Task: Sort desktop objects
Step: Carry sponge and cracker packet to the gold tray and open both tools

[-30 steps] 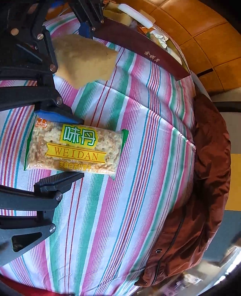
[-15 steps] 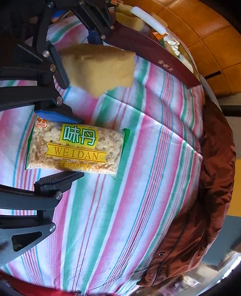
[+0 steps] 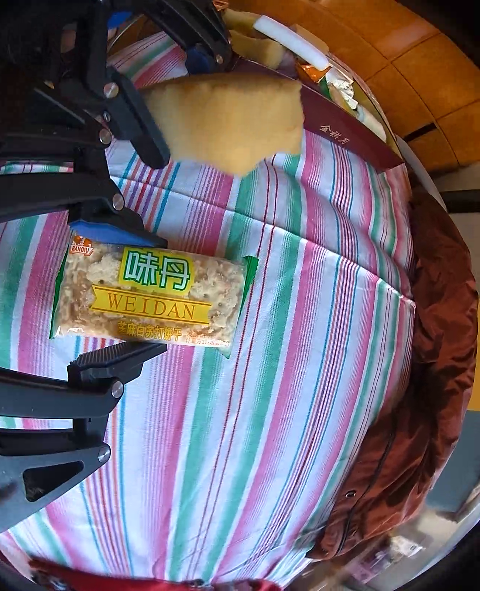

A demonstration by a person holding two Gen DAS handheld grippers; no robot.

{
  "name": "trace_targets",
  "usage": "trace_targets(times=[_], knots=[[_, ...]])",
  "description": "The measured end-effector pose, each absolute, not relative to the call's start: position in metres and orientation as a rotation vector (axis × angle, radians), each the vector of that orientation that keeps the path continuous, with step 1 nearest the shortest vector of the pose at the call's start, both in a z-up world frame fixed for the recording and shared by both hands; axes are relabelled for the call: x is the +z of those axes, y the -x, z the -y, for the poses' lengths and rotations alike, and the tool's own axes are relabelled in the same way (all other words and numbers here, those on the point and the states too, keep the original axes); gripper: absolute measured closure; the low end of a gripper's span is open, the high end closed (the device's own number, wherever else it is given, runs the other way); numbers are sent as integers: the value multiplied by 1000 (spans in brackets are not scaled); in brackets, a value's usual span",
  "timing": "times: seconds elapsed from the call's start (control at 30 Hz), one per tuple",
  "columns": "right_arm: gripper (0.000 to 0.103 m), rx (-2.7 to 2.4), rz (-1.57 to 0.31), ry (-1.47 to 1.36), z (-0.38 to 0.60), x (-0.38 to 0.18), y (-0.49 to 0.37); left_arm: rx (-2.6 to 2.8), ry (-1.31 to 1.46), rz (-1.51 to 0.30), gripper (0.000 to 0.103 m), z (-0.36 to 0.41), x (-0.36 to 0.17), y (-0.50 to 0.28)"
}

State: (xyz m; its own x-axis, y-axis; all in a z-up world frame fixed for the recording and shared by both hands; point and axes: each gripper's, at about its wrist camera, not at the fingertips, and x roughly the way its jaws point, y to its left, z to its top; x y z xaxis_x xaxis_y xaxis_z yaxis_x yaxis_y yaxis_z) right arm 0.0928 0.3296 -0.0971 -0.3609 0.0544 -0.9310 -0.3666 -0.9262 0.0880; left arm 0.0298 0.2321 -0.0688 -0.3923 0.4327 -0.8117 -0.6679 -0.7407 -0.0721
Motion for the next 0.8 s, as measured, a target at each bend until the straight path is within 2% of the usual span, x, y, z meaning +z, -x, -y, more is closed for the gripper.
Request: trace_targets(times=[0.3, 0.8], knots=[[56, 2373, -485, 1553, -315, -94, -104, 2219, 1069, -310, 48, -212, -38, -33], [56, 2469, -541, 1440, -284, -66, -100, 2305, 1053, -223, 48, -175, -21, -27]])
